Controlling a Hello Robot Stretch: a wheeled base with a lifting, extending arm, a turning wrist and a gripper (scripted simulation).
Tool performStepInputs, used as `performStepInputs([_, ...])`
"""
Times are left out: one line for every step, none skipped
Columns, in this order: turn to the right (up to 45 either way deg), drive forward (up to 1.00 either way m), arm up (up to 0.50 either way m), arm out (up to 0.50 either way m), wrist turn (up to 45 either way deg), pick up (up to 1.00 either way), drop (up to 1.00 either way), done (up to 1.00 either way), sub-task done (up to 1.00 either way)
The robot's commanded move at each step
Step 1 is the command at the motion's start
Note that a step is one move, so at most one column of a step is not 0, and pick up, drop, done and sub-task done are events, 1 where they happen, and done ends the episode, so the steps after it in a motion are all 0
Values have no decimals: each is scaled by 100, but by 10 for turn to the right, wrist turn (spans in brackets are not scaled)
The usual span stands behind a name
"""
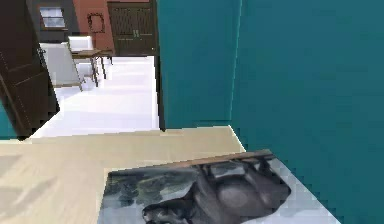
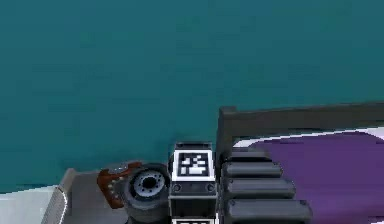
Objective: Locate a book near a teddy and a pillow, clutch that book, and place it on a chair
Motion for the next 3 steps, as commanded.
performStepInputs([-450,0,0,0,0,0,0,0,0])
performStepInputs([0,40,0,0,0,0,0,0,0])
performStepInputs([210,0,0,0,0,0,0,0,0])
